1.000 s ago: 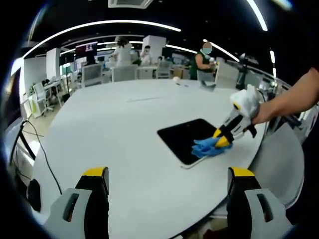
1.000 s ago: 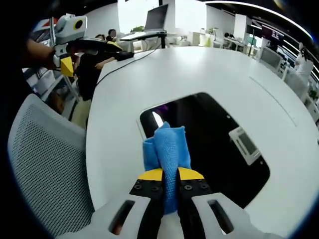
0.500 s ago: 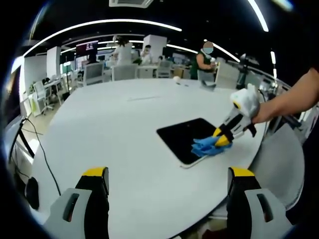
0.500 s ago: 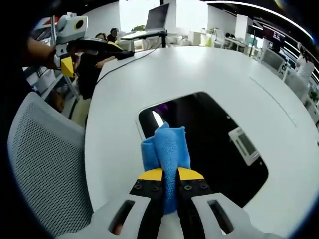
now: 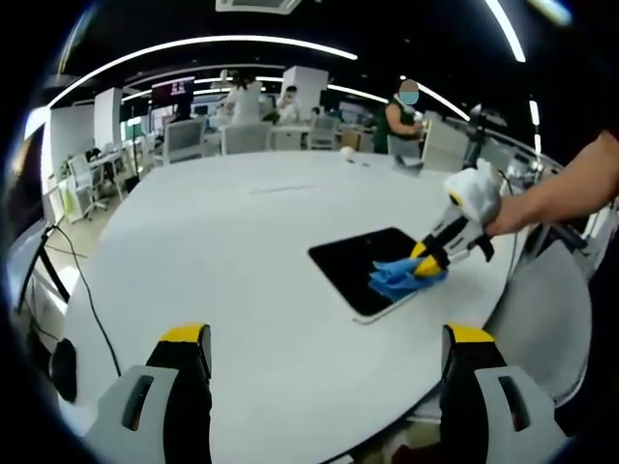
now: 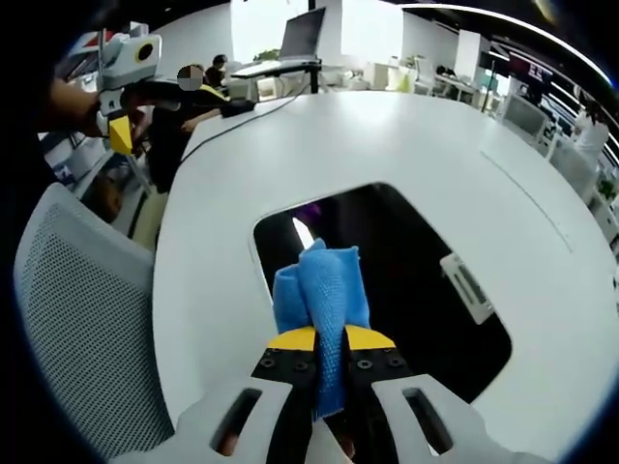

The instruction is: Wipe the mirror surface with the cleaning cloth until all visible marks leave the cleaned area.

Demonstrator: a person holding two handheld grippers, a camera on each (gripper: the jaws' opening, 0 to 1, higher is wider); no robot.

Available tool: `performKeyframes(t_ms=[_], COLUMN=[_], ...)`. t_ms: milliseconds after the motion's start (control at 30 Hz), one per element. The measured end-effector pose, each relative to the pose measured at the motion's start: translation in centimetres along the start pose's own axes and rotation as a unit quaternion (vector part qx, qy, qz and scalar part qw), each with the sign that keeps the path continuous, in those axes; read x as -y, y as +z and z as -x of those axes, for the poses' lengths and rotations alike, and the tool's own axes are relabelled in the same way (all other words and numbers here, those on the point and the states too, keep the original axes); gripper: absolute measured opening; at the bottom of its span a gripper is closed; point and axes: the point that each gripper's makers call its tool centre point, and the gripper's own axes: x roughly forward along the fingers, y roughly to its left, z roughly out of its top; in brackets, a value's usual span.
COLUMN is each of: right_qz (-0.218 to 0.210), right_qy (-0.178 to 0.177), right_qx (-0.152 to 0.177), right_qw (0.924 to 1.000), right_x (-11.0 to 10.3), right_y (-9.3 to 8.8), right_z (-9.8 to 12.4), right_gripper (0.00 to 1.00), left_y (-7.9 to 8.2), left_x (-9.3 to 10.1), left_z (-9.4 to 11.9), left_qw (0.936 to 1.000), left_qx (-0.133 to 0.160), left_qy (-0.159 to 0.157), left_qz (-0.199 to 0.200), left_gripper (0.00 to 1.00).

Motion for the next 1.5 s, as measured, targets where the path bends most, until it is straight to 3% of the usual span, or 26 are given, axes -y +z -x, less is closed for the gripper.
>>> performKeyframes(t_ms=[1500], right_qz=[0.018], right_qy=[-0.002], right_qx=[-0.007], right_qw=[0.9998], right_x=[8.1], right_y=[2.5], right_z=[-1.9], right_gripper=[0.04], left_y=[-0.9], left_x=[-0.5], left_z=[0.2], left_qw=[0.9998], left_qx=[-0.019], left_qy=[0.008], left_qz=[0.007], left_gripper=[1.0])
